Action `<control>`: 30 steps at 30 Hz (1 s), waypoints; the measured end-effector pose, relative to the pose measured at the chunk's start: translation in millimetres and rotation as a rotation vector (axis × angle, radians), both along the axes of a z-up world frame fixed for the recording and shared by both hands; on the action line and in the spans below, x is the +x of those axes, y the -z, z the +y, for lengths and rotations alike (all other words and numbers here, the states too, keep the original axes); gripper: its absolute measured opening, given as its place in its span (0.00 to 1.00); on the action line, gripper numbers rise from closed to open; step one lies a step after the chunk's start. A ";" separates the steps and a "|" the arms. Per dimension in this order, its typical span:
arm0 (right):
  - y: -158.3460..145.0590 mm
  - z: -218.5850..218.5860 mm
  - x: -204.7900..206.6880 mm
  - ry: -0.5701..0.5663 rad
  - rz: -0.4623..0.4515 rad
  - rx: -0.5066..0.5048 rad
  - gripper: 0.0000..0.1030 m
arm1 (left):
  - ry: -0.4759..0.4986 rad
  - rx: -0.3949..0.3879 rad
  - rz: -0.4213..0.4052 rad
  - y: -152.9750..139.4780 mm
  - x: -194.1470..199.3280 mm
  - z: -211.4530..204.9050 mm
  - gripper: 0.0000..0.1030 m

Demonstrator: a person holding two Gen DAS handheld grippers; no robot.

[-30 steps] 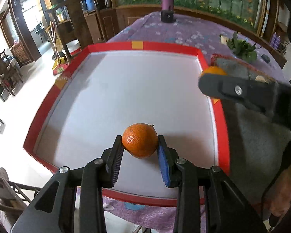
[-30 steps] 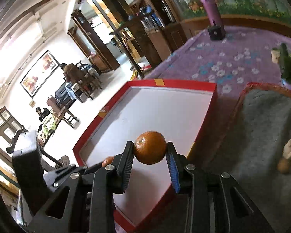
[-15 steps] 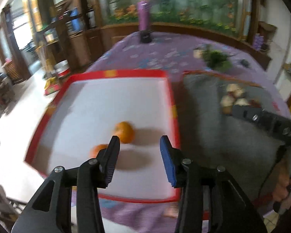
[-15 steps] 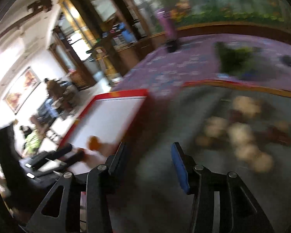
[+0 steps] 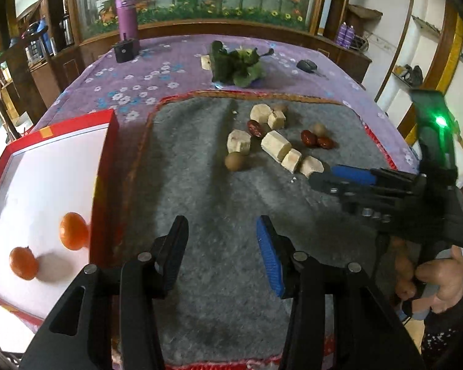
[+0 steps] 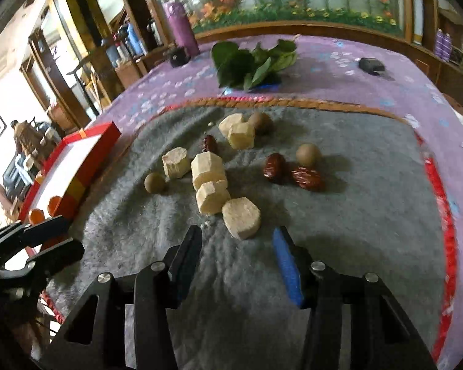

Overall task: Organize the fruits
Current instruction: 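Grasp the hexagonal beige pastry with the right gripper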

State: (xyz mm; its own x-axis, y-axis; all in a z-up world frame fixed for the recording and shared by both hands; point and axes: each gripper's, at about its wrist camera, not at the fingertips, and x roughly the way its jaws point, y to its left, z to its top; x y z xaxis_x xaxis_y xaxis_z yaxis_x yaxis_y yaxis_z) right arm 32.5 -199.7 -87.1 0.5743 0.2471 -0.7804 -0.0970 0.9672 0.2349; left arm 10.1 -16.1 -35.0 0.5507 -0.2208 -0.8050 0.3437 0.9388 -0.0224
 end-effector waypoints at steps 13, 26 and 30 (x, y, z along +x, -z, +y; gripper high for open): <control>7.0 -36.5 0.3 0.094 0.024 0.033 0.27 | 0.119 -0.013 0.071 16.6 27.3 -52.5 0.43; 10.8 -50.7 -13.3 0.087 -0.008 0.036 0.29 | 0.141 -0.029 0.145 41.4 70.0 -103.1 0.24; 12.2 -58.6 -12.9 0.092 -0.007 0.098 0.29 | 0.135 -0.046 0.148 41.1 75.8 -103.5 0.19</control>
